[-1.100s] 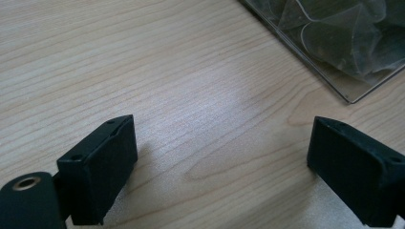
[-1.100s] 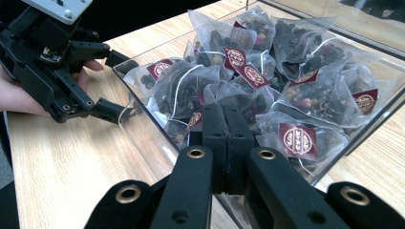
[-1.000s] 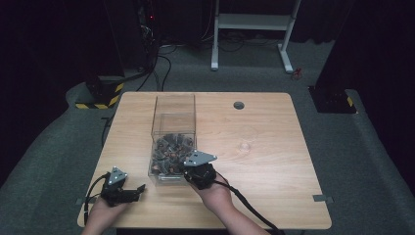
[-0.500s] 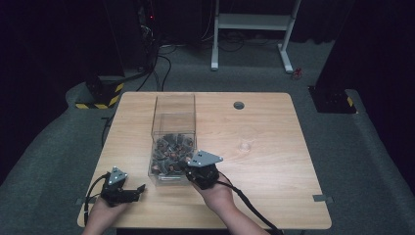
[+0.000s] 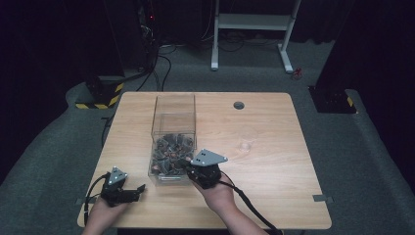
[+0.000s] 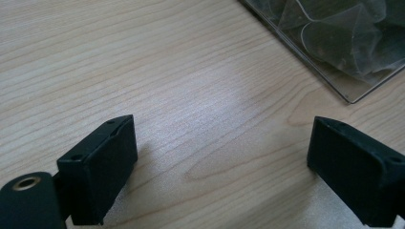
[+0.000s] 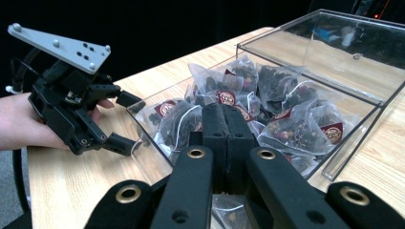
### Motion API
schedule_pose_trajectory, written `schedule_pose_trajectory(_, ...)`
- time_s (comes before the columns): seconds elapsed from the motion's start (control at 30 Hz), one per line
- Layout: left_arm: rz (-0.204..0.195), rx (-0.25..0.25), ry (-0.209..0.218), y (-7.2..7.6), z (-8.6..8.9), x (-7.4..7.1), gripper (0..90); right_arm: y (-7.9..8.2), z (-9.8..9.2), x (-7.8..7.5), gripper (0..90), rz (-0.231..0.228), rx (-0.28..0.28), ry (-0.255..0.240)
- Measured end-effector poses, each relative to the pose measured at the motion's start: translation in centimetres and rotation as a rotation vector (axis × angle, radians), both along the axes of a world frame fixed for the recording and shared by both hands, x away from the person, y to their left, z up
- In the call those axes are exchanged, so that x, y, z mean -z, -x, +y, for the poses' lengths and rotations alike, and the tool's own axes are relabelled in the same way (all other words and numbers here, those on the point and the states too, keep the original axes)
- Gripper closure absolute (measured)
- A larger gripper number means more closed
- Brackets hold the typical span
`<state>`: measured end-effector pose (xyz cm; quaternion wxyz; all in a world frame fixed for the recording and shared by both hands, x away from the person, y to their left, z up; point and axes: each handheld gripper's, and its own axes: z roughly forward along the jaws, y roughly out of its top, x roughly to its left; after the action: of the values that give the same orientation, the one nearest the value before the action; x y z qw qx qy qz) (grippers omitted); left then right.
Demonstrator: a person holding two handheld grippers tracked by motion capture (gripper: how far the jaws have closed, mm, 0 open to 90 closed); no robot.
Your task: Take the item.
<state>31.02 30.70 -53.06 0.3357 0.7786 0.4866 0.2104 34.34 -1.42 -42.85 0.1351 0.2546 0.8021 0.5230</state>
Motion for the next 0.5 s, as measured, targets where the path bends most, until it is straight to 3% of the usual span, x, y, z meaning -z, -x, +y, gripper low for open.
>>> schedule_pose_trajectory(0.5,0.001,-0.002,0.003,0.01,-0.02,0.01,10.1,0.73,-0.85,-0.95,90.0,-0.019,0.015,-0.001)
